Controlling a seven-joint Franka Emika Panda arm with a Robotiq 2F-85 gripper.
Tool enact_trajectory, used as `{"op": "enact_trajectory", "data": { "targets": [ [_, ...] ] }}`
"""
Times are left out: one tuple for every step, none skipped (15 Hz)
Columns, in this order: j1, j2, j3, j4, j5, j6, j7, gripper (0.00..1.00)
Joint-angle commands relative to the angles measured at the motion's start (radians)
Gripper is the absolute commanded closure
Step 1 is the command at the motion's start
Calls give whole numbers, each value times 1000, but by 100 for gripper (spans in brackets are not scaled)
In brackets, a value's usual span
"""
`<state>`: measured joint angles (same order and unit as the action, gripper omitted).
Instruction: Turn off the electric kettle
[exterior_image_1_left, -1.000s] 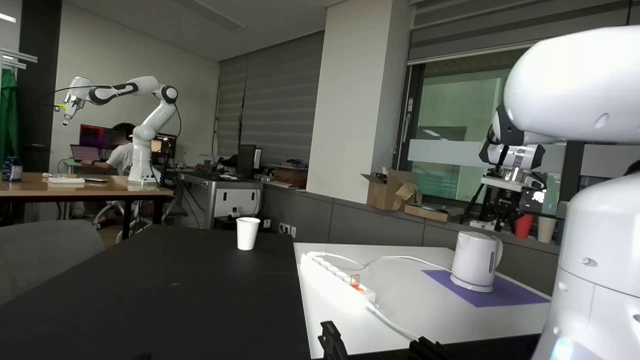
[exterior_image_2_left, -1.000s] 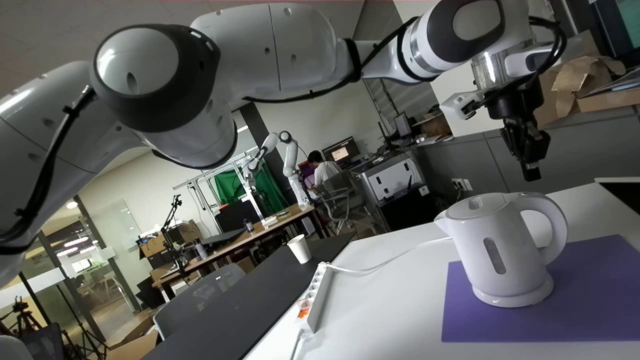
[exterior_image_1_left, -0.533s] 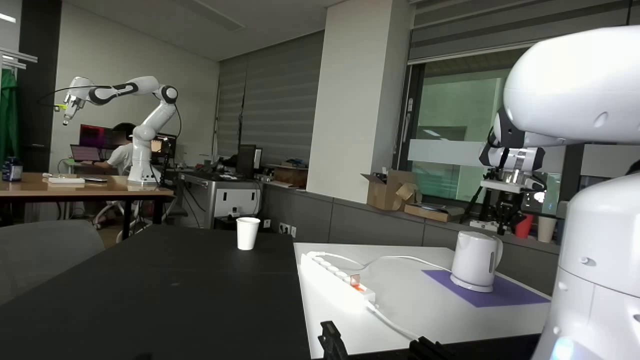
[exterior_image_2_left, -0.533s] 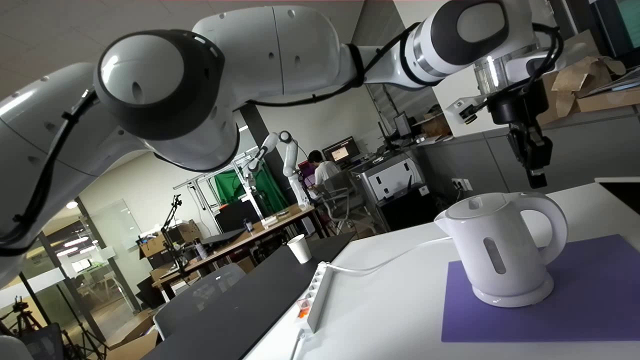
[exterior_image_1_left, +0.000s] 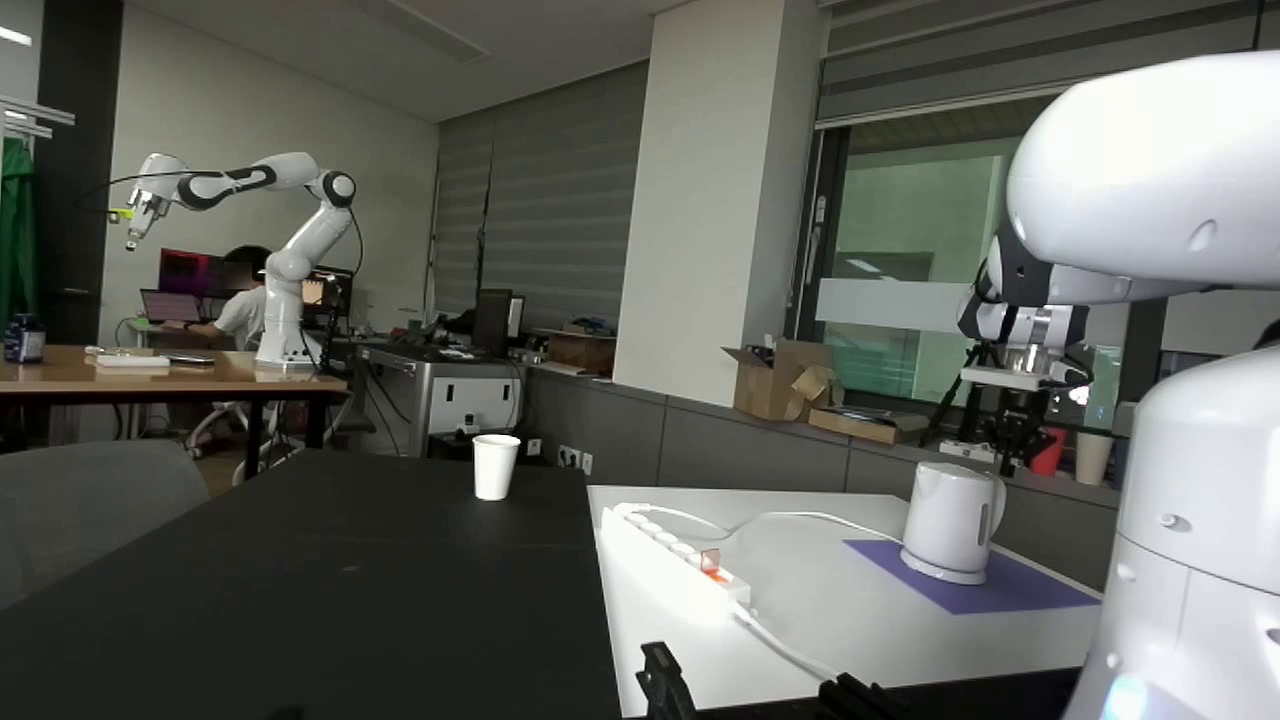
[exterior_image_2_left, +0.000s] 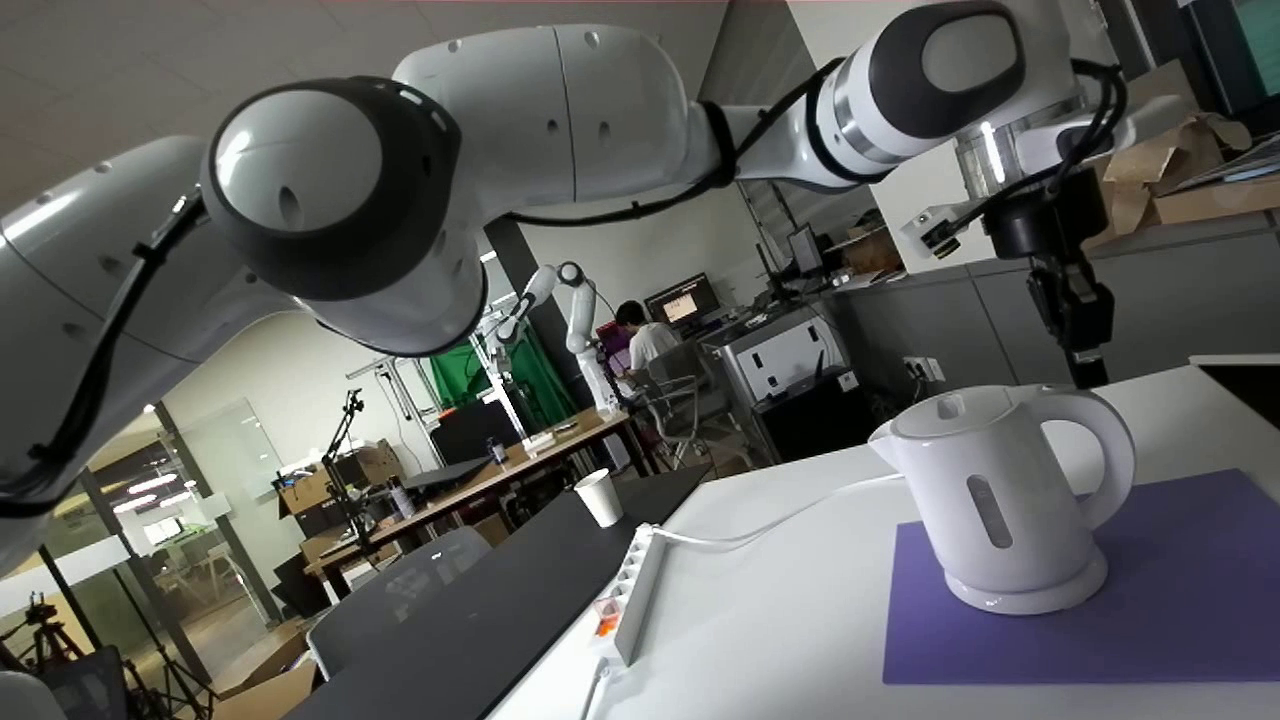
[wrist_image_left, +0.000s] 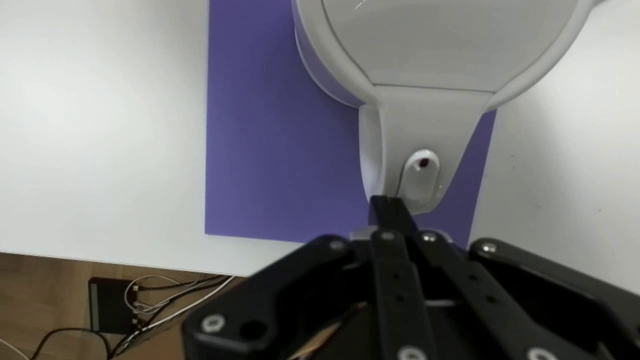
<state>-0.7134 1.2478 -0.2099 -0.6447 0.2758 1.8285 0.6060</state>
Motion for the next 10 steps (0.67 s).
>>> {"op": "enact_trajectory", "data": {
  "targets": [
    [-24,50,29,100,-17,-28,51,100],
    [-26,54,32,106,-18,-29,51,100],
    [-29,58,34,114,-19,-30,51,100],
    [-31,62,38,122,-19,-31,51,100],
    [-34,65,43,130,-18,-32,51,100],
    [-37,69,46,139,-19,-35,51,100],
    [-40,72,50,148,-19,-35,51,100],
    [-42,74,54,155,-18,-35,51,100],
    [-44,76,58,162,-19,-36,52,100],
    [-46,79,60,168,-21,-38,52,100]
  ]
}}
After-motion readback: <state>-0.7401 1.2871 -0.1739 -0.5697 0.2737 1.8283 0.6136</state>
